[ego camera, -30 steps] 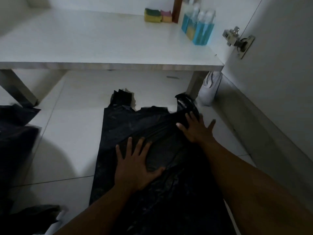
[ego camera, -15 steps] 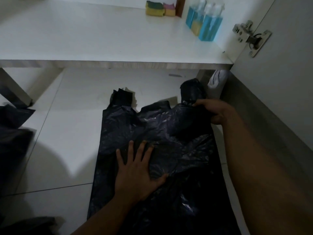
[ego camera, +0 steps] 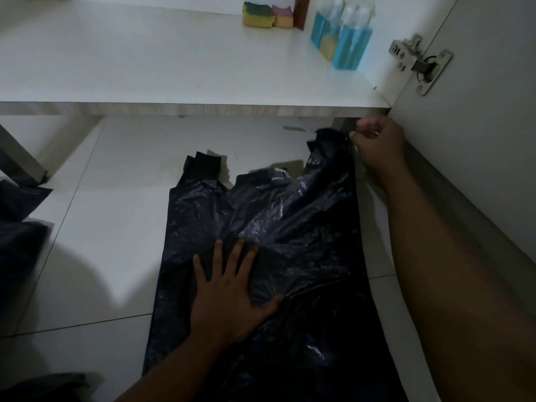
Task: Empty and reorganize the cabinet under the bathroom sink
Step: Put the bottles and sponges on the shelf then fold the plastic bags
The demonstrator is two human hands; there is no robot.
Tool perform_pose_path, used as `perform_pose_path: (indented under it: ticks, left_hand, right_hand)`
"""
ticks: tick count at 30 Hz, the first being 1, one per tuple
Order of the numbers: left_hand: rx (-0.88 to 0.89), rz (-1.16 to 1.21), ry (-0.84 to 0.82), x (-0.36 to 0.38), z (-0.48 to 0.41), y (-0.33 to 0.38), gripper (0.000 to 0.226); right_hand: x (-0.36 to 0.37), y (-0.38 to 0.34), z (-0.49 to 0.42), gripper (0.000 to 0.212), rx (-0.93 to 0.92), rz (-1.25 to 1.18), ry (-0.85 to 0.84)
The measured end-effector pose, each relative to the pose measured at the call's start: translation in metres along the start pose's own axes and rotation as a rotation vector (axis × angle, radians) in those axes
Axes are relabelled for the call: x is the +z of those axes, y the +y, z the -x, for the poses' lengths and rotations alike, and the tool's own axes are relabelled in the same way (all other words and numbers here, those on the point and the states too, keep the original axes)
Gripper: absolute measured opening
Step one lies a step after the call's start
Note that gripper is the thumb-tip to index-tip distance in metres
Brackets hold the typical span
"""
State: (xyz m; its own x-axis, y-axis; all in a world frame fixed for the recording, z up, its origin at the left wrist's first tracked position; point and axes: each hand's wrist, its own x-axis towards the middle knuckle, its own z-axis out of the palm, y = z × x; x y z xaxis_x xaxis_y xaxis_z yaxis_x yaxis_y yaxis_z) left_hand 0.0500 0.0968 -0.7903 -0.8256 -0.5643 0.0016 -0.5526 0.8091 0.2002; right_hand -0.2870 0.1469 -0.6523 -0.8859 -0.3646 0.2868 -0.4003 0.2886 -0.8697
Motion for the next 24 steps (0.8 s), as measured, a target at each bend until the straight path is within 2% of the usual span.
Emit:
perform_pose_path:
  ticks: [2,6,7,9,10,11,12,15,18,22,24]
  left_hand:
    - [-0.004,0.009,-0.001,0.000,0.000,0.000,0.101]
    - [-0.003,0.007,-0.002,0.000,0.000,0.000,0.101]
    - [-0.003,0.010,0.003,-0.001,0.000,0.001,0.101]
    - [-0.002,0.005,0.000,0.000,0.000,0.000,0.102]
    - [-0.002,0.003,-0.003,0.000,0.000,-0.001,0.102]
    - [-0.001,0.004,-0.003,0.000,0.000,-0.001,0.102]
    - [-0.001,0.008,-0.001,-0.001,0.001,0.000,0.102]
    - [-0.004,0.017,-0.002,-0.001,0.000,0.001,0.102]
    - [-0.001,0.015,-0.004,0.000,-0.001,0.000,0.101]
    - [0.000,0.013,-0.007,0.002,-0.001,0.000,0.101]
    - [-0.002,0.017,0.000,0.002,-0.001,0.000,0.101]
  right_hand:
    - [0.000,0.009,0.011,0.004,-0.031,0.131,0.025]
    - [0.002,0.046,0.038,0.029,0.187,0.250,-0.002]
    - [0.005,0.054,0.039,0.041,0.310,0.278,-0.018]
    - [0.014,0.061,0.042,0.088,0.541,0.349,-0.145]
    - [0.020,0.064,0.044,0.105,0.598,0.383,-0.226]
    - [0.027,0.065,0.046,0.108,0.614,0.387,-0.292]
    - [0.033,0.062,0.048,0.101,0.582,0.343,-0.323]
    - [0.048,0.043,0.048,0.056,0.419,0.071,-0.283]
    - [0.050,0.035,0.038,0.042,0.306,-0.035,-0.163]
    - [0.034,0.032,0.028,0.046,0.150,0.233,0.069]
    - [0.033,0.029,0.038,0.034,-0.013,0.367,0.153]
